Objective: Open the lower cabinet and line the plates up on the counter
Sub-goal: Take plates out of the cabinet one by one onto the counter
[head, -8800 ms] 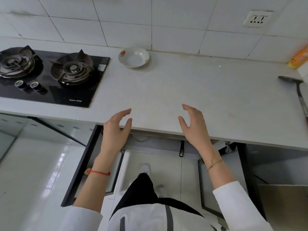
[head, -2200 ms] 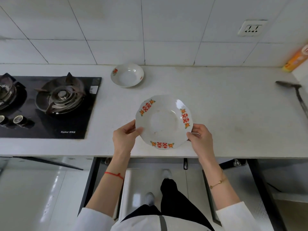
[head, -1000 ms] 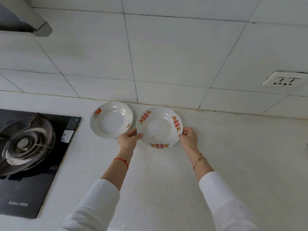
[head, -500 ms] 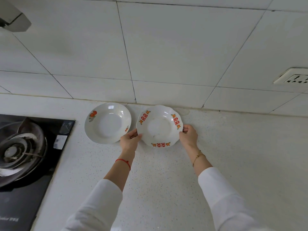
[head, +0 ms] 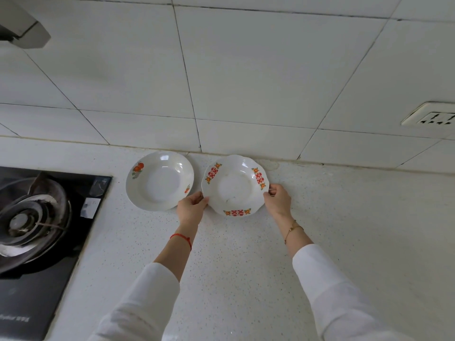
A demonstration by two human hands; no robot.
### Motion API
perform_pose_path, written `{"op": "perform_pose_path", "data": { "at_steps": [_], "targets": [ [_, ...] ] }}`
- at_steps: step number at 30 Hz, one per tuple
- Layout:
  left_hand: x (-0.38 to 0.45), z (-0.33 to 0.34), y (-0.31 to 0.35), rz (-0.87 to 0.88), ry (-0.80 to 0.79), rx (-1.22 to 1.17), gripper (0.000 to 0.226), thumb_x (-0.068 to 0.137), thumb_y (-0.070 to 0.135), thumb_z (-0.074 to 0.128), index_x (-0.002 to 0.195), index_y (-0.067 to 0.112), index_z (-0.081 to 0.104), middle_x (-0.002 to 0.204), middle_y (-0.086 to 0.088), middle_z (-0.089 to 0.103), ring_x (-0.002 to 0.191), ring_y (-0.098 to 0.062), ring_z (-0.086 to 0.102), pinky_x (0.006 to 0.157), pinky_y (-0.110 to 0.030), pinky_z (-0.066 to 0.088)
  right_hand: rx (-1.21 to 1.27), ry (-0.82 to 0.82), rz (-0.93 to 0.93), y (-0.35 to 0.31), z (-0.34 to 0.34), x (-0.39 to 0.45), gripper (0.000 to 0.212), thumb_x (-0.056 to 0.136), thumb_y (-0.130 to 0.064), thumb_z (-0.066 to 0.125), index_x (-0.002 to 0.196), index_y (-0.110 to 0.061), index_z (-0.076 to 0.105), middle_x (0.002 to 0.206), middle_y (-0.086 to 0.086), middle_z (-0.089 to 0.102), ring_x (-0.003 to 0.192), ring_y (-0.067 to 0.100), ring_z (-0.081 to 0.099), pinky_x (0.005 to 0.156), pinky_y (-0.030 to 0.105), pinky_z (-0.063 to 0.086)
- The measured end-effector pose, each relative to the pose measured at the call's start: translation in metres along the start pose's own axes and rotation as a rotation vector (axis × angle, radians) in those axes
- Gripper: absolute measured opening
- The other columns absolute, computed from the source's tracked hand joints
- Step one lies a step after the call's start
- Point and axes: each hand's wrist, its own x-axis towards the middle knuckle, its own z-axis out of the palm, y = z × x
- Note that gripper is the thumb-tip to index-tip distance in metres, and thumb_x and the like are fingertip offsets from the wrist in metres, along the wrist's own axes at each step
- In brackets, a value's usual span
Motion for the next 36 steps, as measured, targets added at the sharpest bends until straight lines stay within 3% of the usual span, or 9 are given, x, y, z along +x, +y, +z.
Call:
{"op": "perform_pose_path", "data": {
  "at_steps": [2,4,6,8,15,21,36],
  "targets": [
    [-0.01,-0.005,0.002,0.065,0.048,0.156,0.043,0.087,0.016,0.069,0.127,0.004,0.061,0.118,-0.009,0.07,0.104,-0.022,0.067,0.098,-0.041,0.052,-0.056,0.004,-0.028,-0.001,-0.005,-0.006,0.025,0.091,-0.008,0.054,0.116,-0.004,0.057,0.113,0.011,0.065,0.088,0.013,0.054,0.058,0.008,0.036],
    [-0.022,-0.012,0.004,0.166,0.071,0.294,0.041,0.089,0.022,0.066,0.127,0.006,0.061,0.118,-0.007,0.069,0.097,-0.019,0.066,0.088,-0.035,0.056,-0.145,-0.001,-0.086,0.0,-0.012,-0.013,0.031,0.093,-0.013,0.053,0.123,-0.003,0.054,0.12,0.014,0.061,0.101,0.019,0.055,0.077,0.02,0.046],
    [-0.037,-0.021,0.007,0.267,0.071,0.387,0.038,0.091,0.023,0.064,0.125,0.008,0.063,0.118,-0.006,0.068,0.092,-0.015,0.062,0.079,-0.025,0.054,-0.286,-0.019,-0.154,0.001,-0.021,-0.021,0.039,0.095,-0.019,0.051,0.13,-0.004,0.049,0.129,0.015,0.055,0.12,0.028,0.048,0.096,0.036,0.042],
    [-0.052,-0.031,0.01,0.395,0.066,0.504,0.036,0.091,0.022,0.064,0.124,0.009,0.064,0.118,-0.006,0.068,0.094,-0.016,0.063,0.085,-0.027,0.052,-0.375,-0.034,-0.215,0.001,-0.03,-0.033,0.042,0.096,-0.022,0.05,0.135,-0.006,0.045,0.134,0.014,0.052,0.127,0.032,0.04,0.103,0.042,0.038],
    [-0.116,-0.067,0.016,0.714,0.107,0.78,0.037,0.091,0.024,0.064,0.127,0.014,0.063,0.126,-0.005,0.064,0.114,-0.026,0.059,0.099,-0.043,0.05,-0.59,0.011,-0.449,0.007,-0.063,-0.088,0.047,0.098,-0.026,0.045,0.141,-0.008,0.039,0.141,0.012,0.046,0.138,0.03,0.03,0.111,0.041,0.029],
    [-0.169,-0.096,0.002,0.853,0.138,0.864,0.038,0.09,0.023,0.064,0.127,0.012,0.062,0.124,-0.007,0.066,0.116,-0.026,0.058,0.099,-0.041,0.049,-0.607,0.046,-0.538,0.019,-0.085,-0.147,0.048,0.098,-0.027,0.044,0.143,-0.009,0.037,0.142,0.01,0.045,0.141,0.029,0.027,0.114,0.042,0.027],
    [-0.297,-0.172,-0.078,1.022,0.133,0.842,0.039,0.09,0.02,0.065,0.128,0.011,0.061,0.121,-0.006,0.066,0.115,-0.027,0.059,0.096,-0.042,0.048,-0.531,0.154,-0.642,0.071,-0.12,-0.315,0.047,0.098,-0.028,0.044,0.142,-0.012,0.038,0.139,0.006,0.049,0.139,0.027,0.029,0.112,0.041,0.029]
  ]
}}
